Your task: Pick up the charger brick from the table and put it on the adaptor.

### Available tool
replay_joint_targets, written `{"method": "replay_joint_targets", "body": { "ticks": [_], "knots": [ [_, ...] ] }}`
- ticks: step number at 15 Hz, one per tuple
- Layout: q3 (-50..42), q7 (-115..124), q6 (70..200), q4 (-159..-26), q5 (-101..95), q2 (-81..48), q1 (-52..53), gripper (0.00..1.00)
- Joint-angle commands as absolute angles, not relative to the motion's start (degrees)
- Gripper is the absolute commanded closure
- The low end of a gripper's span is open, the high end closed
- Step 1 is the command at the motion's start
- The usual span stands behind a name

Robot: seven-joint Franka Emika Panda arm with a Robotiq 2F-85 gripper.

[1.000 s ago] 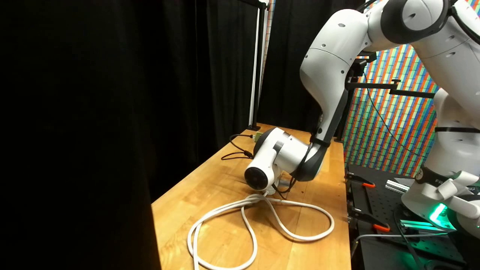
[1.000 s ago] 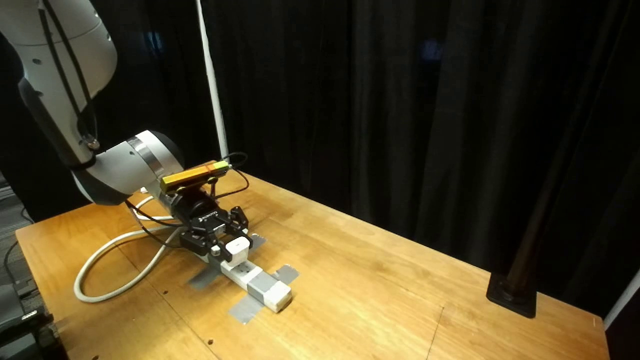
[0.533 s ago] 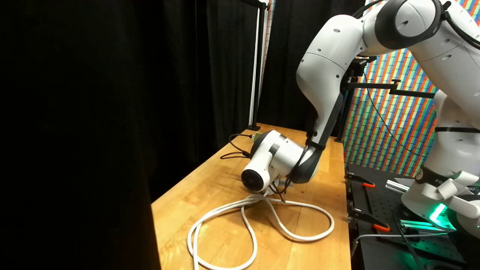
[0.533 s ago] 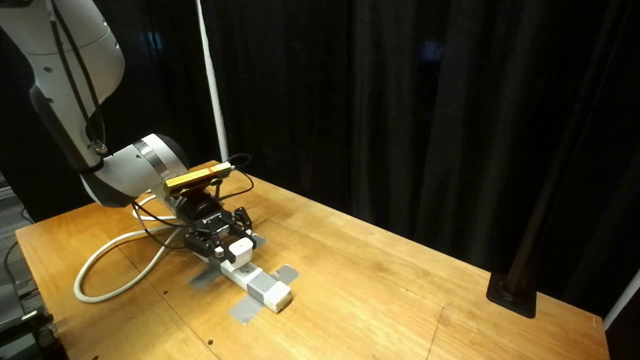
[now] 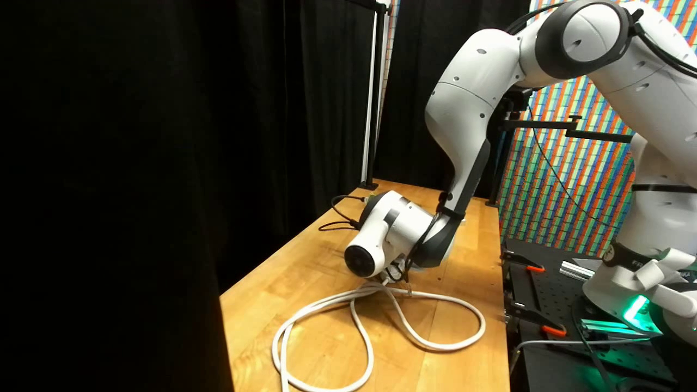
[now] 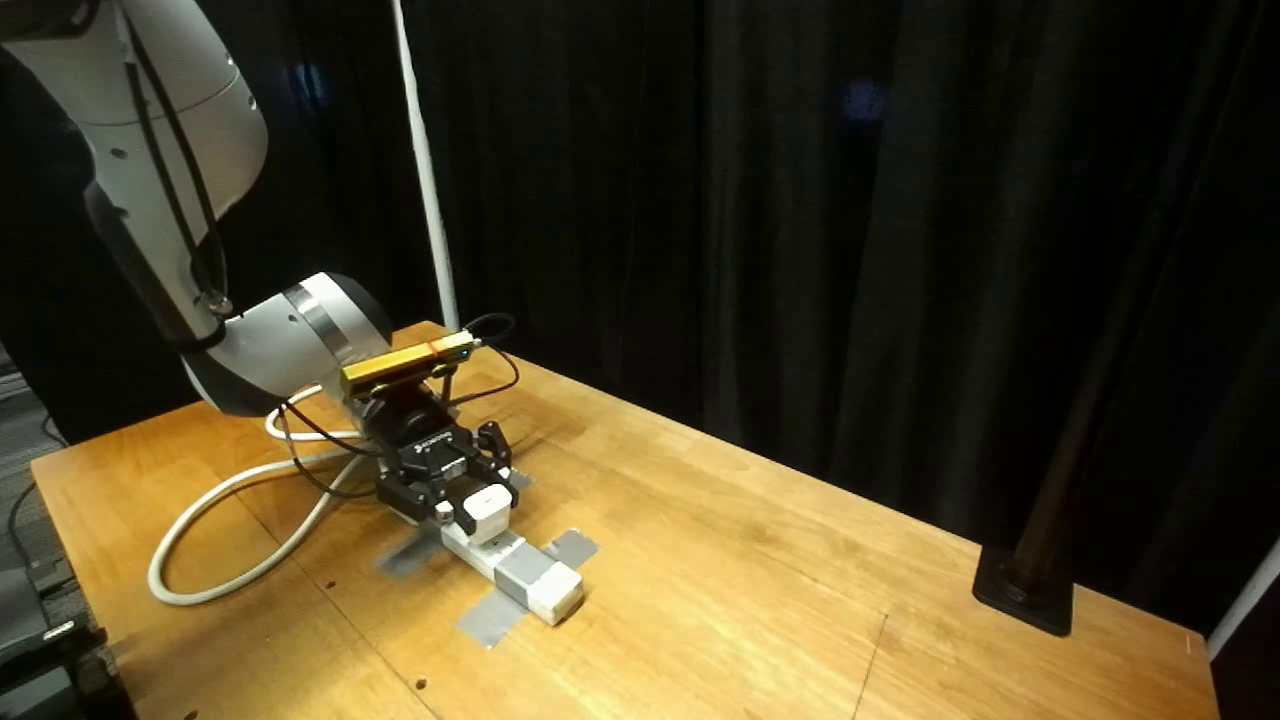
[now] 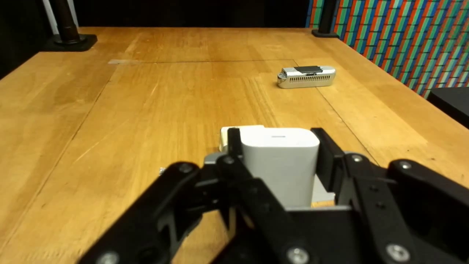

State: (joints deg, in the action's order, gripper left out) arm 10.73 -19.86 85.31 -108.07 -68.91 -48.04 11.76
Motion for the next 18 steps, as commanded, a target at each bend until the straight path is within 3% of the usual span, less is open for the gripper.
{"method": "replay_joint_targets", "body": {
  "ticks": [1,18],
  "knots": [
    [11.2,-21.7,84.8,-106.0,-67.3,-48.9,10.8,0.77],
    [12.4,-27.2,86.7,-106.0,-67.6,-48.8,10.6,0.77]
  ]
}}
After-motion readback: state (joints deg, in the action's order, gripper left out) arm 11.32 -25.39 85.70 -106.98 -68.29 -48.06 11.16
